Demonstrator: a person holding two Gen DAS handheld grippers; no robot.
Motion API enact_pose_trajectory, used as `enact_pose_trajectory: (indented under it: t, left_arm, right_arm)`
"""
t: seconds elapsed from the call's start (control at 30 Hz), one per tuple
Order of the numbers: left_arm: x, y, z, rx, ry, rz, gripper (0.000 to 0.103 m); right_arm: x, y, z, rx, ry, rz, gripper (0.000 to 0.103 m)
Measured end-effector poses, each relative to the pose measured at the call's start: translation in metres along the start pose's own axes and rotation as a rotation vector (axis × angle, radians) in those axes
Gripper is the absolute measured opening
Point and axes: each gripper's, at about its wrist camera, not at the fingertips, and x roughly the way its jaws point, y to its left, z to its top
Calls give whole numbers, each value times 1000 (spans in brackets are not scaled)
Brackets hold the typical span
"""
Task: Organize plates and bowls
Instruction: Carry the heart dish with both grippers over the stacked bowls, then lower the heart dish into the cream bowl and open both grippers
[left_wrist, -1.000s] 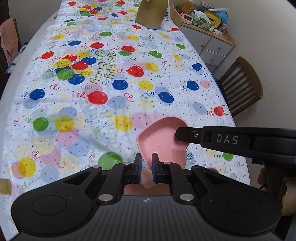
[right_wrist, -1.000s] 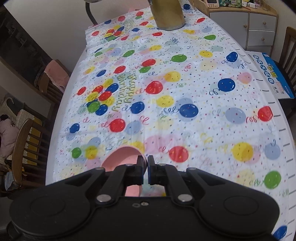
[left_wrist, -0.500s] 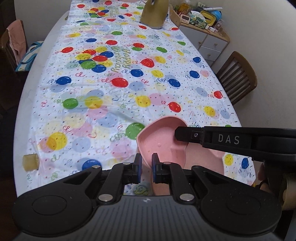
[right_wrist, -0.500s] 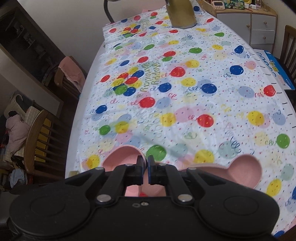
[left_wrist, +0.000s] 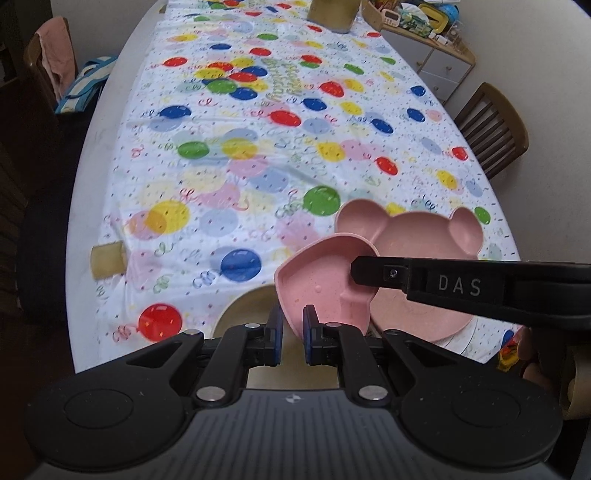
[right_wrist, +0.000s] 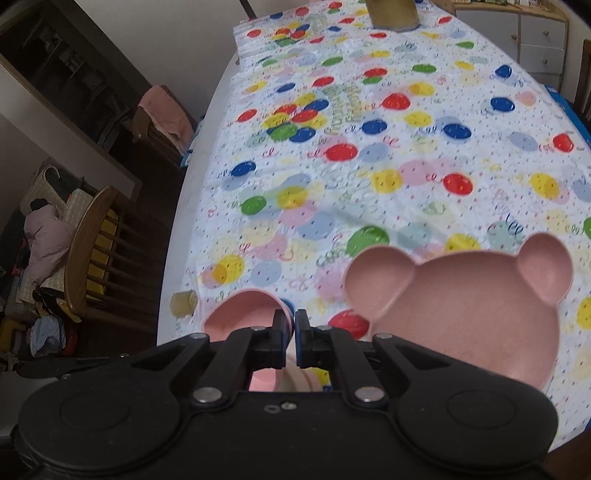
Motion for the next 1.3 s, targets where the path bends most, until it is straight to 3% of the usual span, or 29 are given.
enact_pose_trajectory:
  t: [0.47, 1.3]
  left_arm:
    - [25, 11, -27, 27, 70, 56, 10]
    - [43, 14, -32, 37, 105, 90, 10]
  right_arm:
    - [38, 12, -45, 11, 98, -29, 3]
    - [44, 14, -54, 11, 113, -36, 19]
